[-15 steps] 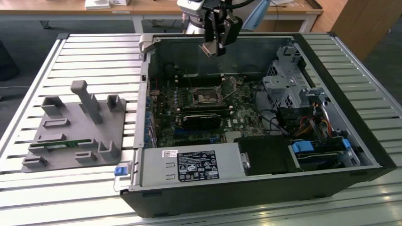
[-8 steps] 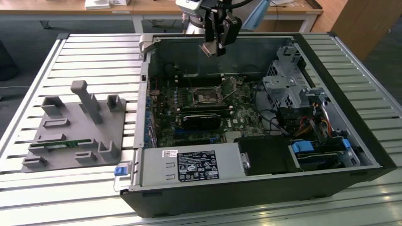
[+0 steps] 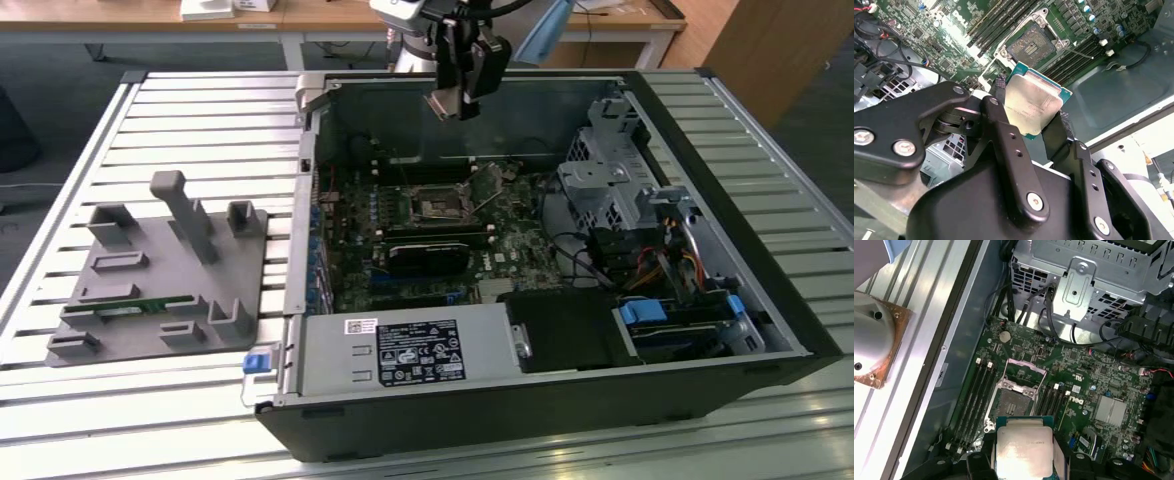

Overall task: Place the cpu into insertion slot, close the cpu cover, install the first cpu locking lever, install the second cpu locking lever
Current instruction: 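Place the cpu into insertion slot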

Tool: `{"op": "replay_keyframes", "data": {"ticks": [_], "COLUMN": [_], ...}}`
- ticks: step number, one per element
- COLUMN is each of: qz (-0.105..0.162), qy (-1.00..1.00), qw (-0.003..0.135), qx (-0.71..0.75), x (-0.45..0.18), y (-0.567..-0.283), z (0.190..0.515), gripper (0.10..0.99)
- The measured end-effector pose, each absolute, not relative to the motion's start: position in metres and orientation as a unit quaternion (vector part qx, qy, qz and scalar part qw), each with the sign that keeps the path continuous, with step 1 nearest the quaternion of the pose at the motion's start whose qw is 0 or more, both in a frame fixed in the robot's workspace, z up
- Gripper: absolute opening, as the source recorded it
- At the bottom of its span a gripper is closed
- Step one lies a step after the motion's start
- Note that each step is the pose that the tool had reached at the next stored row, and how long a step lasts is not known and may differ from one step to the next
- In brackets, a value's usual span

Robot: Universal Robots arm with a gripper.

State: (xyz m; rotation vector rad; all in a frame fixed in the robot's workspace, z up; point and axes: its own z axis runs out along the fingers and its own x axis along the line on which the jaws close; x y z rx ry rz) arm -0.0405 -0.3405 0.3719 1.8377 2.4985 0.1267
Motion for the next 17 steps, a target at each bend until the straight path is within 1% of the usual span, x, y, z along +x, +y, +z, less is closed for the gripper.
{"op": "replay_keyframes", "data": {"ticks": [17], "qz": [0.040], "qy": [0.778], "qw": [0.020], "qx": [0.627], "x": [-0.0405], "y": [-0.3405], "z": [0.3719], "gripper": [0.541]}}
